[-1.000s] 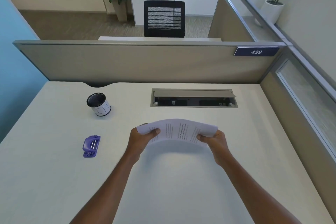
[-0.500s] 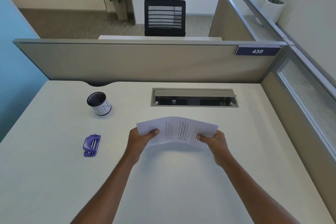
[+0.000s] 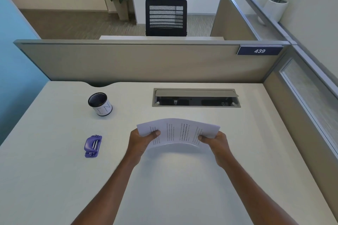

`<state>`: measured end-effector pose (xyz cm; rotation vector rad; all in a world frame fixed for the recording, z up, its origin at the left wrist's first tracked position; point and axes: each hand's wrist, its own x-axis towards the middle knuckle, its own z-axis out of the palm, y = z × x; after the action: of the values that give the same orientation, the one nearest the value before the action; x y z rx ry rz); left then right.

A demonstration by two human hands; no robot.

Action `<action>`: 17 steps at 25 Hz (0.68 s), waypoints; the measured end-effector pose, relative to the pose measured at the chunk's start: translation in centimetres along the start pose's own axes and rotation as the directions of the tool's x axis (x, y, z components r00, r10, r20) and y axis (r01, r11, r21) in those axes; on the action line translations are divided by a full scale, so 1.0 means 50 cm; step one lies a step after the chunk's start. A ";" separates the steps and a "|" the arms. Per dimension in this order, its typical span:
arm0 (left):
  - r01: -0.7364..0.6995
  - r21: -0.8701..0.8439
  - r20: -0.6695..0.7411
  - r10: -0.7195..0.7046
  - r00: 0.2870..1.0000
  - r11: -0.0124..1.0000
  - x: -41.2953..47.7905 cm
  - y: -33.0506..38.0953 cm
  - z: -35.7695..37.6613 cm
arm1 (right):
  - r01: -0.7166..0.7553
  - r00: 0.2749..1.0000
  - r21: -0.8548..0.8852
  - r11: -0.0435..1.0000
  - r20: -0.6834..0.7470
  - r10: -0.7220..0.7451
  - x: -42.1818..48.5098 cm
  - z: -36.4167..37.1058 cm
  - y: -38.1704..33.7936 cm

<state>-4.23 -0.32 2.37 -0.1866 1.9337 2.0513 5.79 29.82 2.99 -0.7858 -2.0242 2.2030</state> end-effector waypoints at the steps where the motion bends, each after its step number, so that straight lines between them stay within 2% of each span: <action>1: 0.008 -0.001 0.004 -0.008 1.000 1.000 -0.001 -0.004 -0.002 | -0.007 1.000 0.007 1.000 0.013 0.007 -0.002 0.001 0.003; 8: 0.025 -0.013 0.004 -0.025 1.000 1.000 -0.006 -0.009 0.005 | -0.040 0.999 -0.060 0.997 0.024 0.042 -0.005 -0.008 0.005; 13: 0.030 -0.153 -0.012 -0.032 0.999 0.988 0.005 0.004 -0.012 | -0.039 0.993 -0.218 0.975 0.103 0.063 0.000 -0.041 -0.017; 17: 0.094 -0.281 0.055 -0.082 0.995 0.955 0.008 0.011 -0.031 | -0.037 0.991 -0.113 0.993 0.126 0.051 -0.002 -0.052 -0.030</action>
<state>-4.95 -1.84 2.66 -0.2850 1.5695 2.2444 6.43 32.39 4.38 -0.7225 -2.2264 2.2360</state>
